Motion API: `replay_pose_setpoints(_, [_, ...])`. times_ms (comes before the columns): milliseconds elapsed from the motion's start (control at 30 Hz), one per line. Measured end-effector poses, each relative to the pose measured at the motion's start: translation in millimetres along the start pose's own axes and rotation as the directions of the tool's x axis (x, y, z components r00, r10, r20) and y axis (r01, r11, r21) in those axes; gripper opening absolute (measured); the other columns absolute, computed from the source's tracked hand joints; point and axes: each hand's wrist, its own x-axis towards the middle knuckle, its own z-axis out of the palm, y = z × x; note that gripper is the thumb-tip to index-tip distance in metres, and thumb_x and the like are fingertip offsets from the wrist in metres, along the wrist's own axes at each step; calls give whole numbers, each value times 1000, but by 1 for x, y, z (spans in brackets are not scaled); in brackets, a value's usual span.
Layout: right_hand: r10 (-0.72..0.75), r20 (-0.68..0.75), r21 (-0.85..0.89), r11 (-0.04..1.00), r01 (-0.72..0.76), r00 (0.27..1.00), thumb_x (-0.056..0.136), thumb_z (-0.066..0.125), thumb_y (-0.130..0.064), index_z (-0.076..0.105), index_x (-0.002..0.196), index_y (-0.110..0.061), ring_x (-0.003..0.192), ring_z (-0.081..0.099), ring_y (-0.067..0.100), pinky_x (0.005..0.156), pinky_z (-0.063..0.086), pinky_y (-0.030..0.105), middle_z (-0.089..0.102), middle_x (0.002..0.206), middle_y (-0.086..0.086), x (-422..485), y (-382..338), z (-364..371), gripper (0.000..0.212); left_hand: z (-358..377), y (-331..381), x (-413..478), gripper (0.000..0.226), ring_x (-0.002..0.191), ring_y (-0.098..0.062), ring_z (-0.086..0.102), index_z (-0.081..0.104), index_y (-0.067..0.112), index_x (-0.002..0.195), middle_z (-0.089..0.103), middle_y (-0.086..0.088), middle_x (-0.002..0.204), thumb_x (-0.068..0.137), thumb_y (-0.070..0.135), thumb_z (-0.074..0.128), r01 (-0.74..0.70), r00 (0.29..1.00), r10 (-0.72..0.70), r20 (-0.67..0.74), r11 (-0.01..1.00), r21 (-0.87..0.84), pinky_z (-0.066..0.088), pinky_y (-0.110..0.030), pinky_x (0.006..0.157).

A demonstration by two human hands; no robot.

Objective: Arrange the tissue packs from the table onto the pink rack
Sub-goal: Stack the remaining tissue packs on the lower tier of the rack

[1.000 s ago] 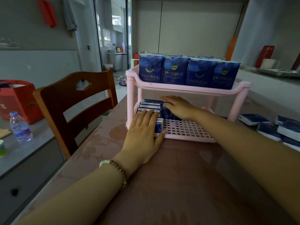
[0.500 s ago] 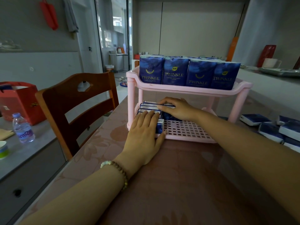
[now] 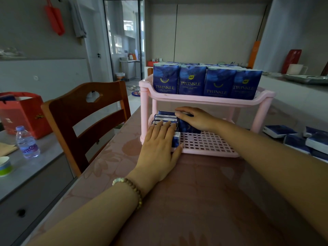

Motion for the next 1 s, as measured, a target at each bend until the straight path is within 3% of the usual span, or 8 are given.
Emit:
replay_pose_setpoints(200, [77, 46, -133, 989, -70, 996, 93, 30, -57, 47, 135, -25, 130, 43, 22, 111, 30, 37, 48, 142, 1, 13, -12, -2, 55, 0, 0, 0, 63, 134, -29, 39, 43, 11, 137, 48, -9, 140, 90, 49, 27, 3, 1000, -3, 4, 1000, -14, 10, -37, 113])
replay_pose_setpoints(267, [123, 65, -95, 989, -117, 990, 91, 26, -62, 51, 132, -23, 127, 46, 24, 107, 32, 35, 50, 139, 3, 18, -18, -2, 62, 0, 0, -1, 64, 134, -29, 39, 42, 11, 138, 48, -9, 140, 90, 50, 25, 4, 1000, -4, 7, 1000, -18, 10, -37, 113])
replay_pose_setpoints(400, [82, 68, 77, 993, -88, 994, 93, 45, -49, 59, 123, -19, 109, 52, 12, 89, 32, 22, 58, 126, -1, 18, -24, 1, 45, 1, -1, 0, 62, 130, -29, 44, 46, 10, 135, 52, -10, 137, 90, 49, 27, -1, 1000, 1, 3, 1000, -21, 16, -38, 112])
replay_pose_setpoints(567, [-4, 34, 116, 993, 1, 999, 91, 55, -37, 65, 117, -19, 111, 56, 10, 97, 40, 24, 63, 124, -1, 15, -16, 9, 33, 1, 0, 0, 65, 134, -27, 39, 41, 12, 139, 47, -8, 142, 90, 51, 23, -7, 1000, 8, 20, 1000, -26, 17, -39, 115])
replay_pose_setpoints(733, [28, 16, 46, 998, -29, 999, 88, 49, -52, 67, 114, -28, 112, 57, 13, 104, 42, 37, 65, 122, -5, 19, -15, 8, 39, 0, -1, 1, 64, 135, -27, 37, 38, 14, 140, 46, -7, 143, 90, 51, 23, -6, 1000, 6, 18, 1000, -26, 13, -37, 115])
replay_pose_setpoints(1000, [42, 18, 77, 996, -44, 999, 93, 43, -49, 63, 118, -26, 113, 54, 15, 94, 37, 24, 60, 126, -2, 18, -18, 2, 39, -2, -1, 0, 62, 135, -27, 37, 38, 18, 141, 45, -6, 142, 90, 50, 23, -19, 999, 20, 33, 999, -35, 14, -39, 115])
